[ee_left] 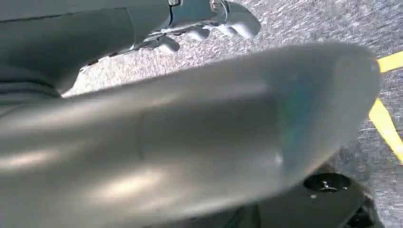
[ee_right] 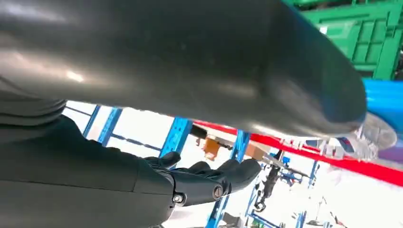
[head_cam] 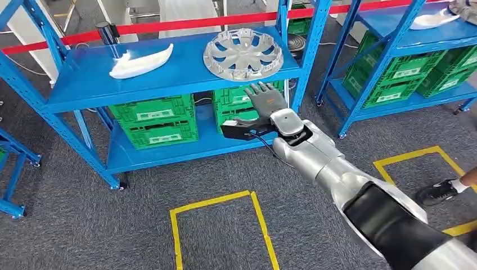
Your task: Take the parts from the cabinet and place them on the table.
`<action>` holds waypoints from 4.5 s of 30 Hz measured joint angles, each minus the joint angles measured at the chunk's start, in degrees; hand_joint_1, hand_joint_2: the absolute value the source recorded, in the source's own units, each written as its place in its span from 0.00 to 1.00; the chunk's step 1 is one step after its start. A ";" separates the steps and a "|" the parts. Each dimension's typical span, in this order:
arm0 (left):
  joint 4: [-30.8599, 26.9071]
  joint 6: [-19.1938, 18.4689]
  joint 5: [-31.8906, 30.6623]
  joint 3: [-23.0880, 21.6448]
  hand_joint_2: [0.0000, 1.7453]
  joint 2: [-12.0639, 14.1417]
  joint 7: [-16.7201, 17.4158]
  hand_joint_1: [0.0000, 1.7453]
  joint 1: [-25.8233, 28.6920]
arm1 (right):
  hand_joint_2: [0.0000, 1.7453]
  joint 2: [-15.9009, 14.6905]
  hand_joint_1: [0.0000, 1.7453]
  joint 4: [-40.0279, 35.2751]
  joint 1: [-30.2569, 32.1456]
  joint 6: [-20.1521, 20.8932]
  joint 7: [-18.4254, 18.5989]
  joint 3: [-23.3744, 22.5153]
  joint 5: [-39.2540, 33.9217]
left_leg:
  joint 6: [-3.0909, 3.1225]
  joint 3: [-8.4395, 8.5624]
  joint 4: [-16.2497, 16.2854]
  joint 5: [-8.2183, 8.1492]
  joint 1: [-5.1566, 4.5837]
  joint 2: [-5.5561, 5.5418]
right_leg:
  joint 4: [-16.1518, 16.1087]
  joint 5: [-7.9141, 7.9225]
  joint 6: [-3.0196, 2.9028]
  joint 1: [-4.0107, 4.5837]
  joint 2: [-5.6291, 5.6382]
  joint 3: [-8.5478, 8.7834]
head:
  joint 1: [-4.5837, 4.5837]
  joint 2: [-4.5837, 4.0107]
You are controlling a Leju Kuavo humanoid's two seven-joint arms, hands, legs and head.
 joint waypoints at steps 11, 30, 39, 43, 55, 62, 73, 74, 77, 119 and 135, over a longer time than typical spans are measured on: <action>-0.04 0.09 0.11 0.50 0.00 -0.26 -0.20 0.00 -0.35 | 0.00 -0.20 0.00 -2.93 1.07 -0.79 0.72 0.92 0.04 | -3.08 -9.66 17.84 -6.94 0.27 0.15 | -6.05 1.67 -3.35 0.26 0.00 5.44 | -0.50 0.00; 0.00 0.13 -0.02 1.48 0.00 -0.37 -0.50 0.00 0.30 | 0.00 -1.49 0.00 -7.67 4.88 -1.99 0.94 1.59 -0.90 | 0.20 -3.19 1.07 2.02 0.13 -0.11 | 2.30 -1.44 -0.44 0.34 0.02 -0.20 | -0.13 0.00; -0.07 0.20 0.00 1.95 0.00 -0.35 -0.50 0.00 0.03 | 0.00 -1.75 0.00 -9.05 4.82 -1.99 1.49 1.70 -0.81 | -2.67 -4.06 7.07 -1.14 0.12 0.11 | -6.18 2.47 -3.33 0.35 -0.03 5.06 | -0.53 0.00; -0.04 0.20 0.00 1.95 0.00 -0.48 -0.48 0.00 0.00 | 0.00 -1.75 0.00 -9.29 5.85 -2.03 1.73 1.70 -0.81 | -3.13 -12.55 17.47 -5.02 0.40 0.14 | -6.16 0.84 -3.35 0.39 0.07 6.65 | -0.46 0.00; -0.07 0.37 -0.04 1.97 0.00 -0.44 -0.33 0.00 0.17 | 0.00 -2.66 0.00 -10.47 6.19 -2.47 1.62 1.73 -1.01 | 0.55 -5.06 0.62 4.29 0.12 0.12 | 2.63 -4.83 -0.27 0.45 -0.01 5.53 | -0.39 0.00; -0.04 0.52 -0.35 1.97 0.00 -0.59 -0.26 0.00 0.41 | 0.00 -3.78 0.00 -11.15 7.90 -2.47 1.73 1.73 -1.25 | -0.15 -2.26 0.97 1.35 0.11 -0.07 | -4.80 4.21 -0.63 0.38 -0.15 3.23 | -0.35 0.00; -0.11 0.52 -0.70 1.99 0.00 -0.55 -0.33 0.00 0.09 | 0.00 -4.13 0.00 -11.76 8.20 -2.05 1.97 1.70 -0.94 | -3.17 -12.61 18.86 -5.48 0.32 0.15 | -6.03 0.54 -3.56 0.41 -0.12 7.00 | -0.72 0.00; -0.11 0.52 -0.70 1.99 0.00 -0.55 -0.35 0.00 0.20 | 0.00 -4.15 0.00 -11.76 8.34 -2.05 1.99 1.70 -0.85 | -3.18 -12.95 17.94 -4.51 0.33 0.15 | -6.03 0.20 -3.52 0.40 -0.06 7.46 | -0.74 0.00; -0.13 0.50 -0.79 1.99 0.00 -0.41 -0.39 0.00 0.29 | 0.00 -4.17 0.00 -11.76 8.34 -2.12 2.05 1.70 -0.76 | -2.22 -8.56 4.66 5.00 0.26 0.19 | -6.05 -1.09 -3.17 0.38 0.00 9.25 | -0.74 0.00; -0.13 0.87 -0.90 3.72 0.00 -0.52 -0.24 0.00 -0.12 | 0.00 -5.27 0.00 -11.08 16.07 -3.21 3.78 -2.82 -3.24 | -1.31 -6.47 1.39 4.41 0.02 -0.10 | -6.90 -1.07 -2.70 0.75 -0.17 8.76 | -0.96 0.00; -0.13 1.07 -2.03 4.66 0.00 -0.59 -0.24 0.00 -0.11 | 1.00 -2.27 0.00 -6.73 19.54 -0.52 1.99 -8.66 -10.34 | -1.13 -6.24 1.25 4.37 -0.02 -0.08 | -7.13 -1.08 -1.38 0.64 -0.17 8.95 | -0.98 0.00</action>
